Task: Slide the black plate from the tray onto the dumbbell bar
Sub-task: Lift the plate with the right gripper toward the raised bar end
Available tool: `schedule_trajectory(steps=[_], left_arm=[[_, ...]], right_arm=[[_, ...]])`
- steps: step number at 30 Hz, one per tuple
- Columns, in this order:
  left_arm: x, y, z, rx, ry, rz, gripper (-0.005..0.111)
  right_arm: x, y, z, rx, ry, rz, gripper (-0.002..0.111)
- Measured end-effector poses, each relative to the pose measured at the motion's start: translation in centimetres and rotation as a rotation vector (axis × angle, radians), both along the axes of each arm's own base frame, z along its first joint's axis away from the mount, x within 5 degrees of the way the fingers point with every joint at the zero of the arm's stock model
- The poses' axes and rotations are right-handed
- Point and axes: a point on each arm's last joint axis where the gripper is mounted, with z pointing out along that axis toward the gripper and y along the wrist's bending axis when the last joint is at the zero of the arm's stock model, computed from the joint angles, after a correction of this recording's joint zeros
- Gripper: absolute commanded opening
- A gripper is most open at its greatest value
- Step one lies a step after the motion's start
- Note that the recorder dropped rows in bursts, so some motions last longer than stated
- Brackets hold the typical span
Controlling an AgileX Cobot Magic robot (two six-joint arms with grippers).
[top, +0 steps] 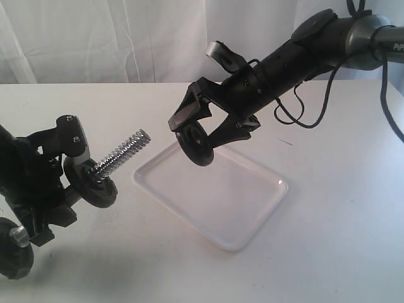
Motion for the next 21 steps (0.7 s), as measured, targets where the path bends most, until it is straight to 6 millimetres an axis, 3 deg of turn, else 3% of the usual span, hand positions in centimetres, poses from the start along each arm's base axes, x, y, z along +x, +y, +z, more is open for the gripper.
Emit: schedule_trajectory(steps=[12,21], left_arm=[[1.1,-0.3,-1.8,0.014,-0.002,-0.029,0.000],[1.3,-0.5,-1.7,-0.008,-0.026,-0.038,0.000]], right_arm=[[-1.0,-0.1,4.0,0.057,-0.060,-0.022,0.000],[-2.1,1.9,4.1,0.059,-0.057,0.026,0.000]])
